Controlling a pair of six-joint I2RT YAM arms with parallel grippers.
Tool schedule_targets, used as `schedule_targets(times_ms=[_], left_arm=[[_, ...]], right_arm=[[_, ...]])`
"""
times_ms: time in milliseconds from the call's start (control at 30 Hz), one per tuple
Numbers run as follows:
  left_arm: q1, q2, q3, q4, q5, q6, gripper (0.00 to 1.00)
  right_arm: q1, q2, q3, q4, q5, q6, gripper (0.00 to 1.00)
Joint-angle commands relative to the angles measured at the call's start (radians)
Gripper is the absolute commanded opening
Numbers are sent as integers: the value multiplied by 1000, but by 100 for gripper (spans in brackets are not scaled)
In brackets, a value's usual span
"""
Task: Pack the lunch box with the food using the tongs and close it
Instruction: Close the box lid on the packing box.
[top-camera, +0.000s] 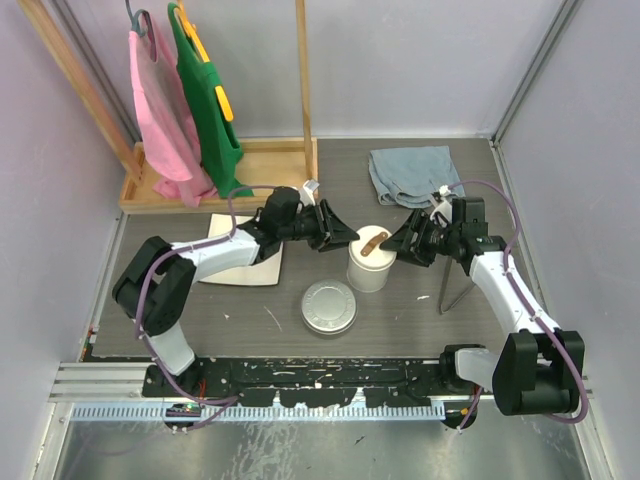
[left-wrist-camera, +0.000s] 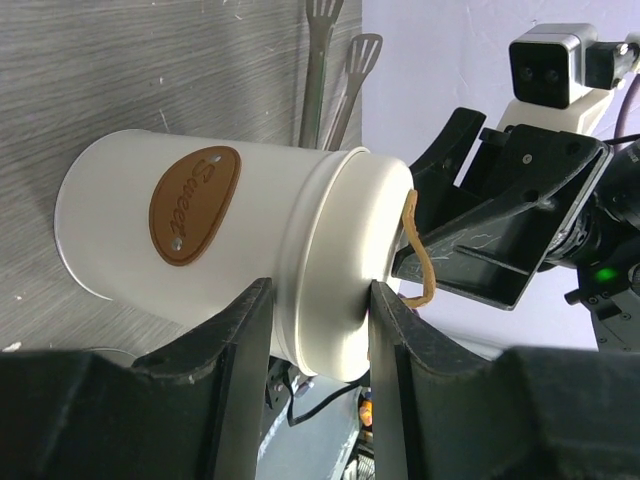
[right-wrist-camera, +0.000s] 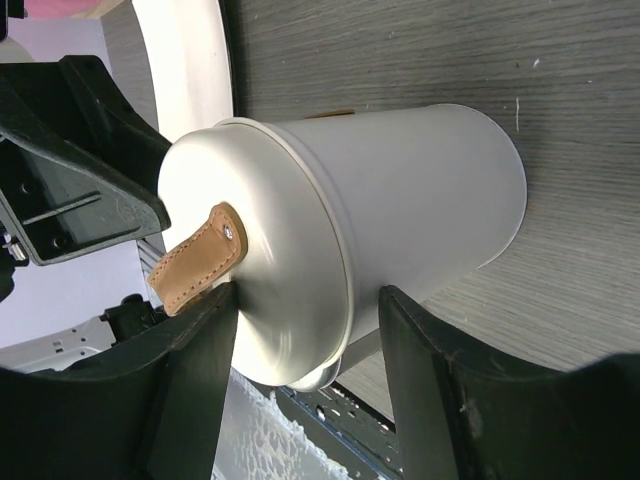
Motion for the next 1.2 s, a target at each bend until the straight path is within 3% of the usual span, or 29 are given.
schedule_targets(times_ms=[0,233,333,400,467,533,633,867,1033,1167], left_arm=[[-23,151,-64,-169,-73,22,25],[-22,195,-47,-186,-61,36,1],[-23,191,-42,-216,-71,48,0],[-23,185,-38,-227,-72,60,0],[-22,170,-33,-214,-69,65,8],[-22,149,-4,-211,-63,78,23],[-21,133,87,-278,-69,130,40],[5,173,238,-331,-17,162,62],[8,221,227,-328,0,158,65],[7,275,165,-290,11,126,39]], right_arm=[[18,69,-62,-31,73,-54,53],[18,98,-68,-16,75,-54,42],[16,114,-68,-10,69,-41,37],[12,108,-72,13,41,-36,43],[7,90,-61,27,12,-28,59],[-6,75,-44,36,8,-19,66],[-29,82,-13,53,-20,-17,68],[-58,150,18,89,-108,-43,72],[-57,189,16,68,-92,-60,70],[-58,226,2,53,-69,-71,64]])
